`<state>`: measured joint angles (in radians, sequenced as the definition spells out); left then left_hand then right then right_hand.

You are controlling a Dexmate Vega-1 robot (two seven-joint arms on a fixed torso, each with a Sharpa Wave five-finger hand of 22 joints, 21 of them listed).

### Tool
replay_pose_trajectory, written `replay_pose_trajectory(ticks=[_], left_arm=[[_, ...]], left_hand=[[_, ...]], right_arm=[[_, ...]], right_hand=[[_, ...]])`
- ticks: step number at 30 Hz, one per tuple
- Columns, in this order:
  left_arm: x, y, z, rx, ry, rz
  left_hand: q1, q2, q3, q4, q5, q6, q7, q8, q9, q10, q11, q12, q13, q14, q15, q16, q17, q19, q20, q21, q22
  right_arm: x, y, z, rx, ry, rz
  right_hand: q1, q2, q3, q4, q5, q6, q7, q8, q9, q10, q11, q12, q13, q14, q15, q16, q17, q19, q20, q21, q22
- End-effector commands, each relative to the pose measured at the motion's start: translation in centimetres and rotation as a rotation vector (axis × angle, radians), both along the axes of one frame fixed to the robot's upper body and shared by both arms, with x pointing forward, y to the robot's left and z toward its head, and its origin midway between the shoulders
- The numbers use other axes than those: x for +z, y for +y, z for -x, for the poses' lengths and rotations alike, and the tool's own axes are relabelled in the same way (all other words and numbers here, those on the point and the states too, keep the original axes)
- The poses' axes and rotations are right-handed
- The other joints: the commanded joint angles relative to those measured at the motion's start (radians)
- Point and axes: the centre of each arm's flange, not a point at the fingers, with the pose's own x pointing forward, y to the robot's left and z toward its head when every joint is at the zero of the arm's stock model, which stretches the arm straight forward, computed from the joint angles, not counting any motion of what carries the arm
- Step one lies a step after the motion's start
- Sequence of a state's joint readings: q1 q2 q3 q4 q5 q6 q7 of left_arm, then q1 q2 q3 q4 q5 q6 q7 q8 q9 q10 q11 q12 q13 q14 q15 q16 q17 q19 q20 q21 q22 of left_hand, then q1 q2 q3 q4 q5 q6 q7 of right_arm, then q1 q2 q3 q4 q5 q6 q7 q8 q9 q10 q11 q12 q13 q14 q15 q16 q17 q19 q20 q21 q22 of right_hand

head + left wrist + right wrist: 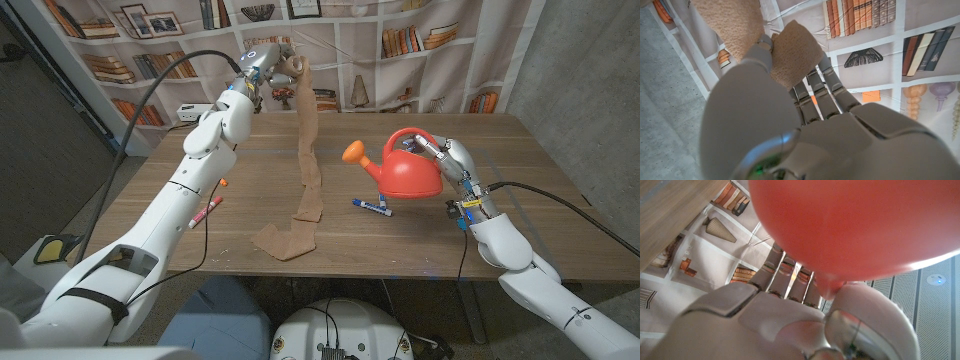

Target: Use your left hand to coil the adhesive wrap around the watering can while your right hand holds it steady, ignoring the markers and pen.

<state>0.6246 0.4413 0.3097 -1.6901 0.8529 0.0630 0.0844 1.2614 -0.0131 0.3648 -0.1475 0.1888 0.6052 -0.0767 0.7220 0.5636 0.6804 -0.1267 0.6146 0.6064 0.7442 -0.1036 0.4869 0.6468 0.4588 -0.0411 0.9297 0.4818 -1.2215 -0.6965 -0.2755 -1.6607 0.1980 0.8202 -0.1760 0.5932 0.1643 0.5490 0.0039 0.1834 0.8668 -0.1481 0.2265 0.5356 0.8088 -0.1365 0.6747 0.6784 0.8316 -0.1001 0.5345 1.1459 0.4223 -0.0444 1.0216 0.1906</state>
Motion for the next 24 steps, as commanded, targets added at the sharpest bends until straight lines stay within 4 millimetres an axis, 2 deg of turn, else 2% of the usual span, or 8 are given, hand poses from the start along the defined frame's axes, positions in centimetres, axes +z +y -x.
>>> replay_pose_trajectory(ticks=[1,12,24], left_arm=[[-0.2,-1.7,0.4,-0.047,-0.038,-0.047],[0.0,-3.3,0.9,-0.109,-0.058,-0.077],[0.4,-3.8,1.3,-0.122,-0.072,-0.088]], left_hand=[[0.174,0.185,-0.001,-0.001,0.006,0.009,0.0,0.006,0.002,0.003,-0.002,0.007,0.001,0.123,-0.118,-0.004,0.003,-0.006,-0.004,0.012,0.0],[0.174,0.185,-0.002,-0.002,0.007,0.008,0.0,0.006,-0.001,0.004,-0.002,0.008,-0.002,0.126,-0.119,-0.008,0.006,-0.011,-0.003,0.023,-0.007],[0.173,0.185,-0.003,-0.003,0.008,0.007,-0.003,0.007,-0.001,0.004,-0.001,0.01,-0.003,0.128,-0.119,-0.014,0.01,-0.016,-0.003,0.036,-0.017]], right_arm=[[-0.2,0.3,0.2,0.011,-0.026,-0.021],[-0.1,0.8,0.2,0.031,-0.017,-0.017],[0.0,1.2,-0.1,0.049,-0.009,-0.009]], right_hand=[[0.008,0.008,0.001,-0.007,0.001,0.01,0.001,0.002,0.003,0.009,-0.001,0.009,0.005,0.01,-0.123,0.006,0.004,-0.003,-0.063,0.011,0.002],[0.012,0.01,0.0,-0.012,0.0,0.015,0.004,0.004,0.004,0.012,0.0,0.009,0.005,0.012,-0.122,0.006,0.002,-0.005,-0.062,0.014,0.002],[0.014,0.011,0.001,-0.015,0.0,0.017,0.005,0.003,0.005,0.013,0.0,0.01,0.006,0.012,-0.123,0.007,0.005,-0.006,-0.062,0.018,0.002]])
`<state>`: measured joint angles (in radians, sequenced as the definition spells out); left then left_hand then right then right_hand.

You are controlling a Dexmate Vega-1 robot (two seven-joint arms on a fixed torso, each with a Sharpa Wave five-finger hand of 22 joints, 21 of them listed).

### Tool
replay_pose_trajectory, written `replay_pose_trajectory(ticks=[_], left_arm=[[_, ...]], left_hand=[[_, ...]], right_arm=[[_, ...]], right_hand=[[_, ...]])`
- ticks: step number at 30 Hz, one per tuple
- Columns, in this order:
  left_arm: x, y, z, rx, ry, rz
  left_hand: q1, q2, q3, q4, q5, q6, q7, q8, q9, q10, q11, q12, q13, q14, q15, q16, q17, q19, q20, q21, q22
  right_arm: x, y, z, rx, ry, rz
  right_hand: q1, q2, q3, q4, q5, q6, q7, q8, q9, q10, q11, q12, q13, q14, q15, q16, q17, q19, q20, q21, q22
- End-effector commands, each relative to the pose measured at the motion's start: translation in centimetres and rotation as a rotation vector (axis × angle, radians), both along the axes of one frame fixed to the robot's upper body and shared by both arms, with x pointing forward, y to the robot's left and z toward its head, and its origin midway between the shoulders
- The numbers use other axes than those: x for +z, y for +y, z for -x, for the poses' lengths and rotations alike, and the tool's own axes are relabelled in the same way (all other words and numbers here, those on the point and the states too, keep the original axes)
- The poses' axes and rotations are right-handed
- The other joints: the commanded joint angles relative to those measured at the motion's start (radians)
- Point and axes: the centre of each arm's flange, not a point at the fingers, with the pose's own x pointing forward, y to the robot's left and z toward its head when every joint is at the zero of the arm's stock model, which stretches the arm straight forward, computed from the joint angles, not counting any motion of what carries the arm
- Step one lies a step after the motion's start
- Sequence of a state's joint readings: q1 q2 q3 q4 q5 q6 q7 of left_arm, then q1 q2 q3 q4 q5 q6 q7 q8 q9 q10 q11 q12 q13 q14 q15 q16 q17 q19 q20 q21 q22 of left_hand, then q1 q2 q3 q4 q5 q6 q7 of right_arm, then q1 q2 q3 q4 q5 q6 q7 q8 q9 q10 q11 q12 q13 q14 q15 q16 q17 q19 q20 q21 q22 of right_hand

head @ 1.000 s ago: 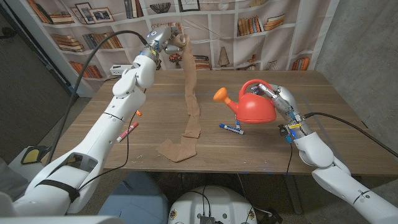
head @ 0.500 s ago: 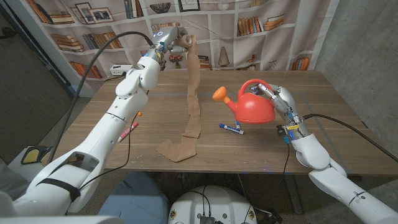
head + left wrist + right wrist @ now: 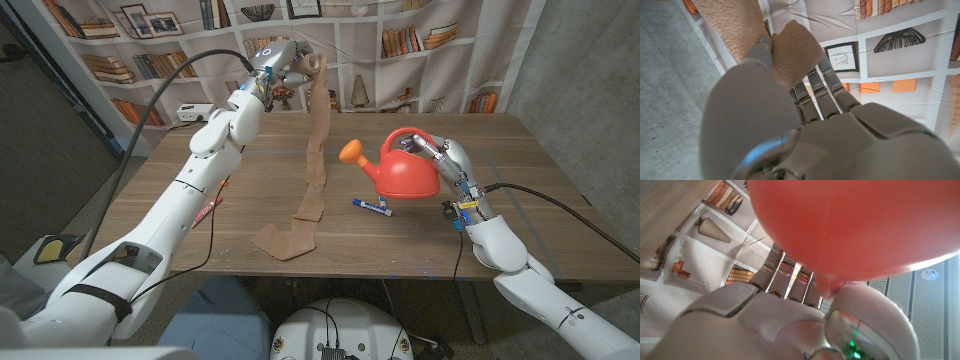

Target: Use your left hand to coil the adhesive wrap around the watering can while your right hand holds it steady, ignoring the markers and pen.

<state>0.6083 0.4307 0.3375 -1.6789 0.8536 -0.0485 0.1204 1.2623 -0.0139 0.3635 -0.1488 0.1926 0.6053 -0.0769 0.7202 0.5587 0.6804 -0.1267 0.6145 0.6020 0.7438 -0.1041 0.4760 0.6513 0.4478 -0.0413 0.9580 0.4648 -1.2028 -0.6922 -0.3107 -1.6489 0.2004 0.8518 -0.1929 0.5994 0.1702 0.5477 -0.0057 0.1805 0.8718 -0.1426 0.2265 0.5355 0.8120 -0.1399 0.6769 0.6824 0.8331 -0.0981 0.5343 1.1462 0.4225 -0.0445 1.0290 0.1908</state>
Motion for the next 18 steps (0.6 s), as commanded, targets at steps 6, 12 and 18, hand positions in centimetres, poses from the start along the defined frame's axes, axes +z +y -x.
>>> replay_pose_trajectory(ticks=[6,12,18], left_arm=[[0.33,-0.97,0.5,-0.037,-0.025,-0.018],[0.06,-1.02,0.29,-0.059,-0.029,-0.01],[0.16,-1.49,-0.2,-0.074,-0.023,-0.005]], left_hand=[[0.172,0.186,-0.002,-0.001,0.005,0.007,0.0,0.01,0.004,0.003,0.0,0.012,0.001,0.13,-0.118,-0.006,0.007,-0.008,-0.003,0.014,-0.006],[0.172,0.185,-0.002,-0.002,0.005,0.006,-0.001,0.01,0.003,0.002,-0.002,0.012,0.001,0.133,-0.118,-0.008,0.01,-0.01,-0.004,0.021,-0.012],[0.171,0.185,-0.002,-0.002,0.005,0.005,0.0,0.01,0.001,0.002,-0.001,0.013,-0.001,0.135,-0.119,-0.011,0.011,-0.012,-0.004,0.028,-0.018]], right_arm=[[0.41,0.48,-0.41,0.054,0.019,0.028],[0.52,0.74,-0.52,0.059,0.027,0.053],[0.53,0.99,-0.74,0.055,0.032,0.059]], right_hand=[[0.006,0.004,0.002,-0.005,0.003,0.011,-0.002,0.003,0.006,0.009,0.003,0.008,0.005,0.01,-0.124,0.007,0.006,-0.008,-0.062,0.012,0.001],[0.005,0.005,0.004,-0.004,0.003,0.012,0.0,0.001,0.005,0.007,0.001,0.008,0.007,0.005,-0.124,0.004,0.008,-0.011,-0.062,0.013,0.001],[0.005,0.005,0.005,-0.004,0.003,0.01,-0.003,0.0,0.004,0.005,0.003,0.006,0.005,0.004,-0.125,0.003,0.008,-0.012,-0.061,0.014,0.001]])
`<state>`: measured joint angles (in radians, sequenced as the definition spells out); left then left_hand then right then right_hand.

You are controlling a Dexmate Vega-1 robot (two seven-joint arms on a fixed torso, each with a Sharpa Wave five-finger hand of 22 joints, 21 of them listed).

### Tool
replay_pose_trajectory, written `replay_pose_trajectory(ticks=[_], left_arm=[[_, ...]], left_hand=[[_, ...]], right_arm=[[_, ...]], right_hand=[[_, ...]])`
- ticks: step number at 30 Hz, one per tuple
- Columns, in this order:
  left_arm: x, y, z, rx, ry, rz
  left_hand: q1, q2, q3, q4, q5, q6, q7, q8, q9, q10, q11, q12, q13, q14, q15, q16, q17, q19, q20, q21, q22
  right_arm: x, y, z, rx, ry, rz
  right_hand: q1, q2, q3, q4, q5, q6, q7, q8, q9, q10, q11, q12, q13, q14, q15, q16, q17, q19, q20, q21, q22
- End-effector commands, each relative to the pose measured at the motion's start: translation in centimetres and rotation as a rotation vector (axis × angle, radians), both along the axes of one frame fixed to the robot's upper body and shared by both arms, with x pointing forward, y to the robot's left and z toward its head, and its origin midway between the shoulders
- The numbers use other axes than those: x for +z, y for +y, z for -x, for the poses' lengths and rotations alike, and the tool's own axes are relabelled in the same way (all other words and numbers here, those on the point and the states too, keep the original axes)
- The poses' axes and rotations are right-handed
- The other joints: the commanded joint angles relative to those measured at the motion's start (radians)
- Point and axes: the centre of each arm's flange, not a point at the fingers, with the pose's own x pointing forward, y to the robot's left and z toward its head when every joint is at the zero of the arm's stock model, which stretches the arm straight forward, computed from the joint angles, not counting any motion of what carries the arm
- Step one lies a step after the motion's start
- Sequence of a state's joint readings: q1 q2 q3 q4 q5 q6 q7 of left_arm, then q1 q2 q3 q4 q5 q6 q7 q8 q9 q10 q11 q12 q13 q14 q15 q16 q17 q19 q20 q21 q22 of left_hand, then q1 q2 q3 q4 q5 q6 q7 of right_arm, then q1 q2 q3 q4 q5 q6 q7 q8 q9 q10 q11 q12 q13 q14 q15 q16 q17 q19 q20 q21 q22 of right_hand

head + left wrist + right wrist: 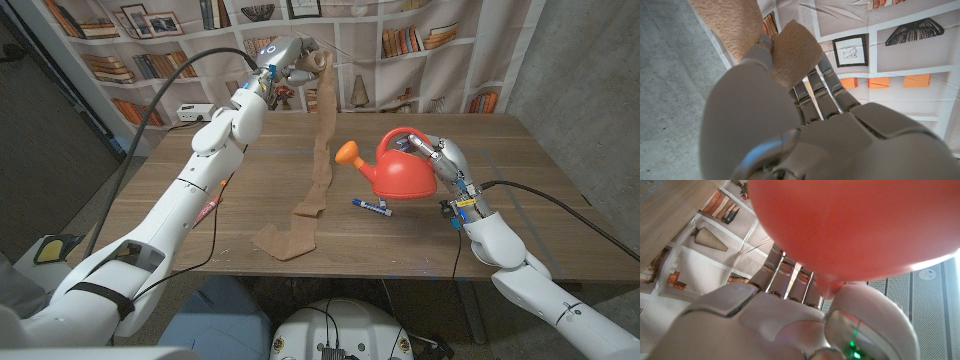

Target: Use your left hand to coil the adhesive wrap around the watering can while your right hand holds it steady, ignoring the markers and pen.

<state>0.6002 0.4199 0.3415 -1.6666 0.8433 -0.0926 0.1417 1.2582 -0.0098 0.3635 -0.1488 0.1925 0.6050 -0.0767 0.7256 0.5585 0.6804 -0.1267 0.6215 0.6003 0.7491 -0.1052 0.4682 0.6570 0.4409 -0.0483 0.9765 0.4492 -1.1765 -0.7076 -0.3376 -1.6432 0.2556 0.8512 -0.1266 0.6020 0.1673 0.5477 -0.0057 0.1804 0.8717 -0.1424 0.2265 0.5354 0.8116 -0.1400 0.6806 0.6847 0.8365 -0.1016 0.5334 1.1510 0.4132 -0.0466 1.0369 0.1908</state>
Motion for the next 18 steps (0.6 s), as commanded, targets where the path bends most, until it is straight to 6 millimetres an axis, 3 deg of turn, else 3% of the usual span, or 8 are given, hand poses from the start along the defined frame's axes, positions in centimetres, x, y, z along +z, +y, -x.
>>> replay_pose_trajectory(ticks=[1,18], left_arm=[[0.0,-0.7,-0.5,-0.034,-0.001,0.004],[0.7,-3.0,1.4,-0.135,-0.049,-0.021]], left_hand=[[0.175,0.181,-0.002,-0.002,0.005,0.006,-0.002,0.005,0.002,0.002,-0.002,0.006,0.0,0.129,-0.117,-0.004,0.005,-0.005,0.003,0.01,-0.003],[0.174,0.181,-0.003,-0.002,0.005,0.005,-0.001,0.006,0.0,0.003,0.0,0.008,-0.003,0.133,-0.118,-0.011,0.01,-0.011,0.003,0.027,-0.02]], right_arm=[[0.1,0.5,-0.4,0.009,0.016,0.029],[0.4,1.2,-0.9,0.032,0.011,0.025]], right_hand=[[0.002,0.008,0.005,-0.004,0.003,0.011,-0.002,0.0,0.004,0.006,0.002,0.002,0.002,0.001,-0.121,0.004,0.003,-0.003,-0.059,0.006,0.001],[0.001,0.008,0.006,-0.005,0.003,0.01,-0.006,-0.003,0.003,0.006,0.002,0.001,0.003,0.002,-0.121,0.002,0.003,-0.007,-0.057,0.011,0.0]])
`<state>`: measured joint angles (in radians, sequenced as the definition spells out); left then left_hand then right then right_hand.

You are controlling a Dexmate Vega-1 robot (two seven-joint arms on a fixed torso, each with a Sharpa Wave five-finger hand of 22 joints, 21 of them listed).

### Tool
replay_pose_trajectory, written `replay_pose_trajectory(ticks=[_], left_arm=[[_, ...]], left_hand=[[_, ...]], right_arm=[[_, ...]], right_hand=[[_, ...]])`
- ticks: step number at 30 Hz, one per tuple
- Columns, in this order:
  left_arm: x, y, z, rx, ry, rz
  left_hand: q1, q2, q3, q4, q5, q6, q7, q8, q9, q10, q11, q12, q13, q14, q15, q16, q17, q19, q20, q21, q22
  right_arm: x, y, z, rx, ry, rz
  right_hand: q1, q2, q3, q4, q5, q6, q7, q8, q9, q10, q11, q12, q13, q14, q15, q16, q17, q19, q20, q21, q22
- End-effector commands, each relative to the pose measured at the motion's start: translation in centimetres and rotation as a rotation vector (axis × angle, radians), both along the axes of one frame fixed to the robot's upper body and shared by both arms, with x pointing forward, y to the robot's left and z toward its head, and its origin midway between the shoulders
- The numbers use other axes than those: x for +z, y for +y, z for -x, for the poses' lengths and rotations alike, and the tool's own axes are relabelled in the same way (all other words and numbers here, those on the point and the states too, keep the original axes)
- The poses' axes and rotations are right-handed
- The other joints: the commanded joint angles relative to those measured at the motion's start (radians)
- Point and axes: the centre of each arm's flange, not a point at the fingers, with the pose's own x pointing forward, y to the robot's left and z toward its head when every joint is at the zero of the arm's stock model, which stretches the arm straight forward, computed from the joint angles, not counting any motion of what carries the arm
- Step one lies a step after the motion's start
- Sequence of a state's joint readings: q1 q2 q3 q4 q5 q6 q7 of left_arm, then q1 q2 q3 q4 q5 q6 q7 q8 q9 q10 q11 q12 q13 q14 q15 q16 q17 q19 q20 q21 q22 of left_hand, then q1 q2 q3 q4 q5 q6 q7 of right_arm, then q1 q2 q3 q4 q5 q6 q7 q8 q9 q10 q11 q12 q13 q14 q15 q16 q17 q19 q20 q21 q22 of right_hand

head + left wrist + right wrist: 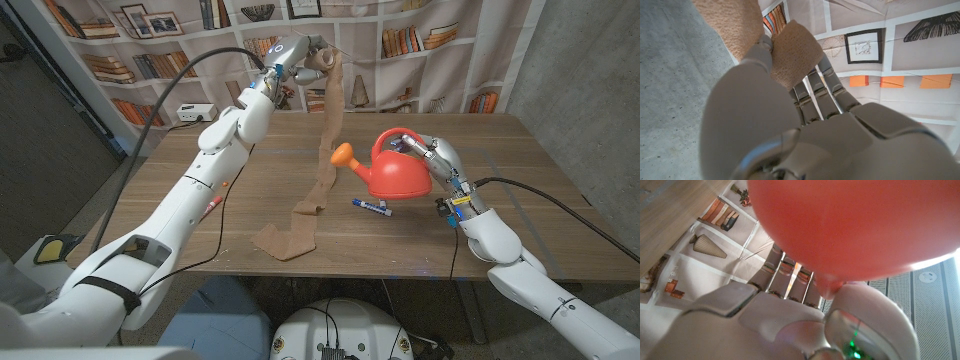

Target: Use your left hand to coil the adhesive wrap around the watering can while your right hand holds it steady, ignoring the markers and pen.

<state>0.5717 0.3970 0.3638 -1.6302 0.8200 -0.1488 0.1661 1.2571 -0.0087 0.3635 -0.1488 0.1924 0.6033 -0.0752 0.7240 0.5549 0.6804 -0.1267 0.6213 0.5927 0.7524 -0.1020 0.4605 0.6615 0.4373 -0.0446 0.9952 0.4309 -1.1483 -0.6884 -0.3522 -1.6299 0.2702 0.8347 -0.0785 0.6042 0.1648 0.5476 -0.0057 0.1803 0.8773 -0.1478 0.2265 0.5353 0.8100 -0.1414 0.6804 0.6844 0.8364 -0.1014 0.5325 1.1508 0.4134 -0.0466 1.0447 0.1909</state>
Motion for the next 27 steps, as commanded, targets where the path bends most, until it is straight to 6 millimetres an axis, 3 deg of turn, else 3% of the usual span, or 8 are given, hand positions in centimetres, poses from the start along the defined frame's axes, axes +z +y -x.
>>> replay_pose_trajectory(ticks=[1,27], left_arm=[[0.3,-1.3,1.5,-0.068,-0.034,-0.011],[-1.7,-3.3,5.6,-0.174,-0.095,-0.054]], left_hand=[[0.175,0.18,-0.003,-0.002,0.006,0.007,-0.004,0.008,0.003,0.004,0.0,0.008,0.004,0.13,-0.121,-0.004,0.005,-0.007,-0.001,0.01,-0.003],[0.179,0.183,-0.001,-0.004,-0.002,-0.001,-0.008,0.012,0.009,-0.009,-0.002,0.011,0.01,0.125,-0.12,-0.014,0.018,-0.029,0.002,0.035,-0.027]], right_arm=[[0.1,0.3,-0.2,0.008,-0.002,0.008],[0.8,2.3,0.8,0.025,-0.052,0.062]], right_hand=[[-0.002,0.01,0.006,-0.004,0.003,0.004,0.003,-0.003,0.003,0.006,0.002,0.001,0.004,0.002,-0.121,0.002,0.003,-0.007,-0.058,0.004,0.0],[-0.003,0.009,0.006,-0.006,0.003,0.005,-0.001,-0.004,0.003,0.006,0.003,-0.002,0.002,0.002,-0.122,-0.001,0.002,-0.013,-0.057,0.009,0.0]])
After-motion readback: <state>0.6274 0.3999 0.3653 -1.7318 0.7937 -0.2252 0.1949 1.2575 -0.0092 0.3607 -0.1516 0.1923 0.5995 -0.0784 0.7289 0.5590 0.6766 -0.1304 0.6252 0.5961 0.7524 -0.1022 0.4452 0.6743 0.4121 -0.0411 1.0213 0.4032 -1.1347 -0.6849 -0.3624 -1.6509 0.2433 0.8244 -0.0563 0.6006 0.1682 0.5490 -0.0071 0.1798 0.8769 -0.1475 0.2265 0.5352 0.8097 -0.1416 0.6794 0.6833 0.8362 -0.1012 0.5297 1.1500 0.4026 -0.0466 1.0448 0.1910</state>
